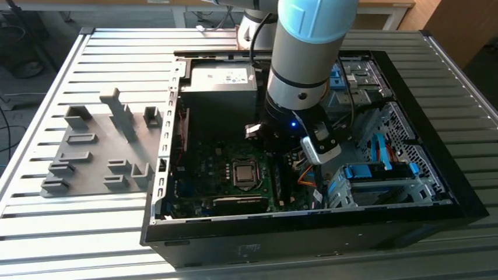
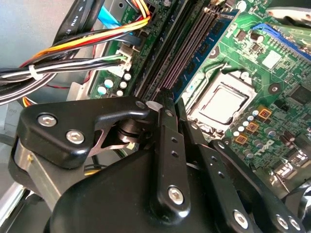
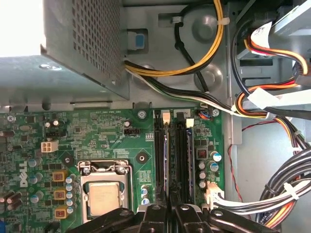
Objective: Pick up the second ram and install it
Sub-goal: 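Insert the second ram into the second slot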
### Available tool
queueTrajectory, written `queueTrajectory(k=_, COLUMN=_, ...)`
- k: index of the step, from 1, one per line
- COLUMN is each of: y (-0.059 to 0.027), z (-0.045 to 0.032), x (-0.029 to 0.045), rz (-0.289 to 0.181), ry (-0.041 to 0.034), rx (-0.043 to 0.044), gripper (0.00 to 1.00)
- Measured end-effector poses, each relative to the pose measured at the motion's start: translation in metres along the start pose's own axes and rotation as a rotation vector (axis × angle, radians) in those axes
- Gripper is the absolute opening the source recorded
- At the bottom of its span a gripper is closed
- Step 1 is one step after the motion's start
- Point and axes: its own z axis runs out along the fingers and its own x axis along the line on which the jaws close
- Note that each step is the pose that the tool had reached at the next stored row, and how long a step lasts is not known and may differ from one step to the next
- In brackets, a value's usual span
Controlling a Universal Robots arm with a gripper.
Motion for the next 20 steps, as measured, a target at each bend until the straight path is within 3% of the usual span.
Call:
queueTrajectory(k=14, y=0.0000, z=0.0064, x=-0.0018, rz=0.001, ry=0.0001, rx=-0.0010, gripper=0.14)
queueTrajectory(k=20, y=0.0000, z=0.0096, x=-0.0019, rz=0.001, ry=0.0005, rx=-0.0078, gripper=0.14)
